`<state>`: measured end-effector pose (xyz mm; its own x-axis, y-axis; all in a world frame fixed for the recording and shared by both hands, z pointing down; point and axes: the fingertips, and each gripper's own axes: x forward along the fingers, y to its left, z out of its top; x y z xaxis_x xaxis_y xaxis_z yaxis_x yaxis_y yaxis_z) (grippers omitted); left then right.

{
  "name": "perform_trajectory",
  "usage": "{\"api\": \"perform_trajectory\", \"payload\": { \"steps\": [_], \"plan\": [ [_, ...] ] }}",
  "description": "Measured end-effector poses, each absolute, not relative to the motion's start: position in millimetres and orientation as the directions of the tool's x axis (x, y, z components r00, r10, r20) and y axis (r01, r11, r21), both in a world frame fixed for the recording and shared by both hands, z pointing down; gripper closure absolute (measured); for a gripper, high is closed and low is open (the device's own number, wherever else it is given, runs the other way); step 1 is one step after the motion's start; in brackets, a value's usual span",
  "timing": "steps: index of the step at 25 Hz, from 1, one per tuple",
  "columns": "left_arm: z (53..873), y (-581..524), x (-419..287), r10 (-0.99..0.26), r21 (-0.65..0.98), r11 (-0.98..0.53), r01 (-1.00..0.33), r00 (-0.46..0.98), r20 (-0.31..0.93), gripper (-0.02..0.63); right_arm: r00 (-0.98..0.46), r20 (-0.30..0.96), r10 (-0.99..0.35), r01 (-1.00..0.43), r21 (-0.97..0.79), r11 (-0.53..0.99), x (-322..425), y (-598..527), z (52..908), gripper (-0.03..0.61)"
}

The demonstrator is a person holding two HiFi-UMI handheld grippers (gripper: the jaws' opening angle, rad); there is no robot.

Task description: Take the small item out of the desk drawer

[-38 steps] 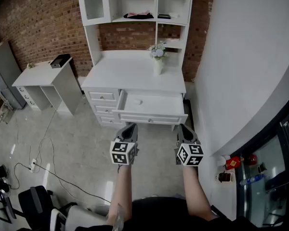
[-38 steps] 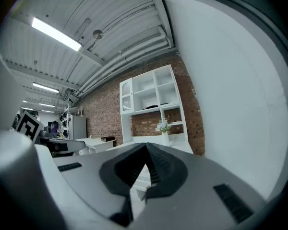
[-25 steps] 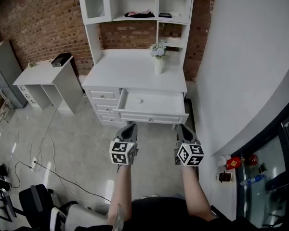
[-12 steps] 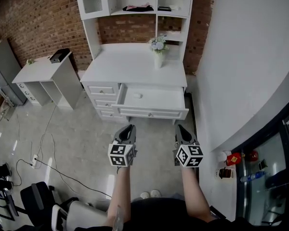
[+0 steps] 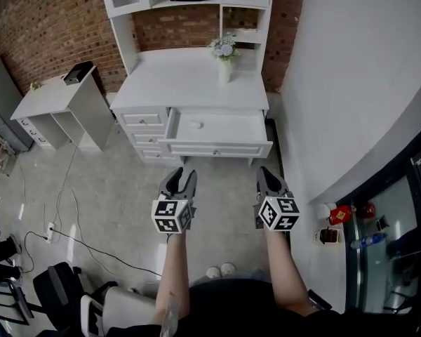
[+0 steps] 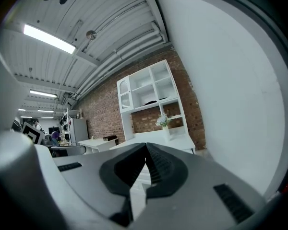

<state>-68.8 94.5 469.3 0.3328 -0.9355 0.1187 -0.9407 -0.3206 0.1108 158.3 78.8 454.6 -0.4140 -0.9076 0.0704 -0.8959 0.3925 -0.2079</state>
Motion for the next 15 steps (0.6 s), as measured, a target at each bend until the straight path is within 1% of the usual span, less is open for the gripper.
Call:
{"api": "perform_trajectory", "payload": {
  "steps": [4, 7, 15],
  "plan": [
    [471.9, 97.4, -76.3, -0.931, 0.107, -0.334, -0.936, 0.346, 0.116, 0.477, -0.402, 0.065, -0.913, -0.902, -0.198, 0.383, 155.1, 90.8, 456.8, 0.580],
    [474.8, 99.5, -87.0, -0.929, 0.095, -0.340, -0.936, 0.350, 0.125, 0.477, -0.384, 0.053, -0.922, -0.905, -0.221, 0.364, 153.6, 96.2, 458.9, 0.580],
    [479.9, 79.7, -106.6, -0.928, 0.093, -0.337, -0.937, 0.348, 0.134, 0.477, -0.372, 0.053, -0.927, -0.906, -0.238, 0.350, 143.2, 72.9, 463.0, 0.580]
  ]
}}
